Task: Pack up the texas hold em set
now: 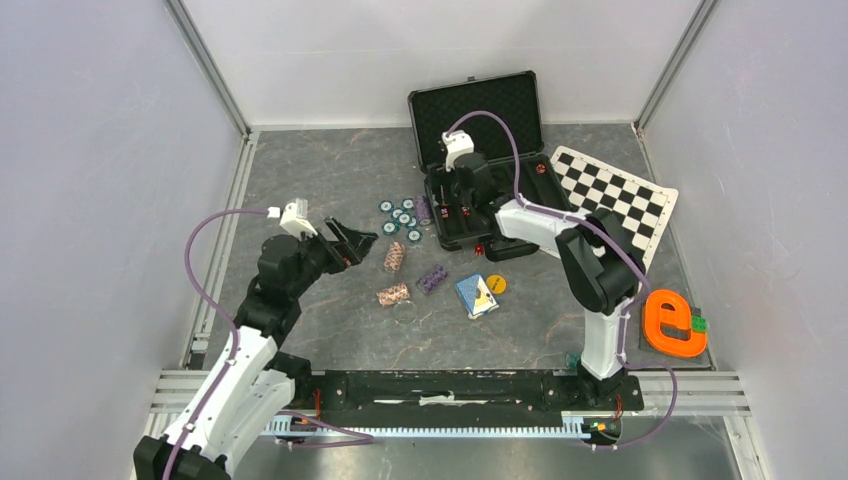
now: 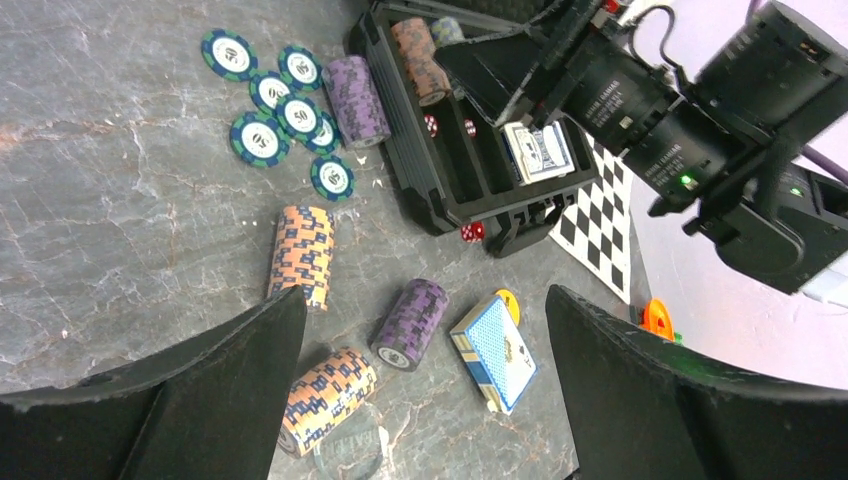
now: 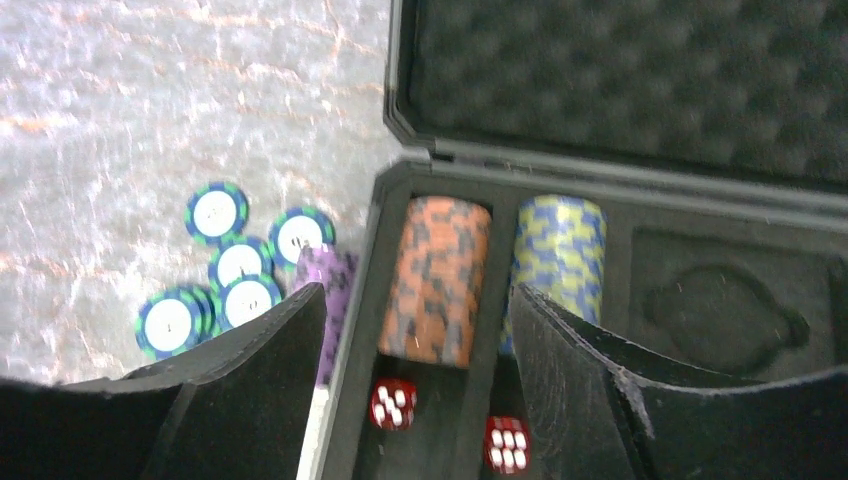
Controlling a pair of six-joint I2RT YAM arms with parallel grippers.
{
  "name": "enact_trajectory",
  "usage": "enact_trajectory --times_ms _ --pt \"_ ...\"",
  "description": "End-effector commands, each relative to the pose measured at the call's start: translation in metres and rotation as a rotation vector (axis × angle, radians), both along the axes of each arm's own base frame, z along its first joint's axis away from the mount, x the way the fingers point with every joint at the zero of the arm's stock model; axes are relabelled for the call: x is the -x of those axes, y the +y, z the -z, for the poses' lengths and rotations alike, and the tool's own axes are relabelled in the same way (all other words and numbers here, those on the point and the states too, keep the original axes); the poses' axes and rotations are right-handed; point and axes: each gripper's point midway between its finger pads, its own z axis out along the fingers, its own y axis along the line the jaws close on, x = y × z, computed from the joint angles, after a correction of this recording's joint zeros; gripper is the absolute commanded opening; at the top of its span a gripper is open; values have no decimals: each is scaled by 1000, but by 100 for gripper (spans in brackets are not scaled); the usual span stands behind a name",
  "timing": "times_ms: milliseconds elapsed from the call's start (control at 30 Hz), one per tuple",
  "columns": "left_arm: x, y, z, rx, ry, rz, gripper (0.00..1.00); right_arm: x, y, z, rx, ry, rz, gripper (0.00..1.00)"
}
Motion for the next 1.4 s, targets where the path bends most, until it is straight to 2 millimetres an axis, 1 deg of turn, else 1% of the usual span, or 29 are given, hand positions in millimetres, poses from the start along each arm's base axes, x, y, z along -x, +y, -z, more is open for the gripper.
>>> enact_trajectory --times_ms 0,33,100,167,267,400,467,533,600,667,733,767,800,833,867,900,967,1000,1067,1133,1233,1300,1367 --pt "6 -9 2 -55 49 80 93 28 -3 -42 -35 -88 -29 73" --pt "7 -9 12 -102 85 79 93 37 -2 -44 -21 -101 -30 74" --pt "16 -10 33 -209 141 81 98 55 -2 -47 -7 -122 -29 77" --pt "24 -15 48 -290 157 94 100 71 -3 -46 -26 -132 -42 80" --pt "32 -20 66 -385 181 113 100 87 -3 -46 -64 -144 -81 85" --pt "37 -24 92 -500 220 147 100 102 -10 -43 -62 -124 -102 85" --pt "40 -28 101 -538 235 169 100 113 -6 -40 -78 -58 -131 87" --pt "41 -32 107 -554 236 191 100 129 -3 -34 -96 9 -155 89" --pt "40 -36 109 -559 230 207 100 151 2 -30 -107 39 -209 97" --pt "39 -39 107 -566 222 219 100 166 -2 -22 -97 85 -216 98" --pt "38 -47 102 -584 185 261 100 174 -17 -14 -97 144 -138 98" --pt "36 -52 98 -612 155 278 100 175 -33 -13 -88 152 -60 98" --pt "36 -54 94 -653 143 271 100 172 -53 -11 -73 150 52 98" --pt "36 -56 93 -697 149 272 100 175 -72 -9 -56 151 132 98" --pt "35 -61 88 -722 139 280 100 178 -87 -8 -43 135 183 98" --pt "35 -67 87 -737 140 296 100 183 -97 -7 -46 119 203 98" --pt "33 -81 82 -727 133 333 100 187 -112 -18 -78 59 238 98" --pt "31 -88 80 -720 127 354 99 189 -122 -18 -73 46 264 98" --pt "29 -100 80 -718 115 393 95 194 -138 -27 -77 2 297 98" --pt "26 -111 81 -719 111 437 92 196 -150 -34 -81 -28 314 98" --pt "24 -129 87 -728 125 508 89 199 -168 -39 -54 -30 338 98" --pt "22 -137 96 -749 142 545 86 200 -177 -43 -48 -38 354 98" --pt "18 -143 103 -767 152 566 80 201 -183 -44 -50 -46 363 98"
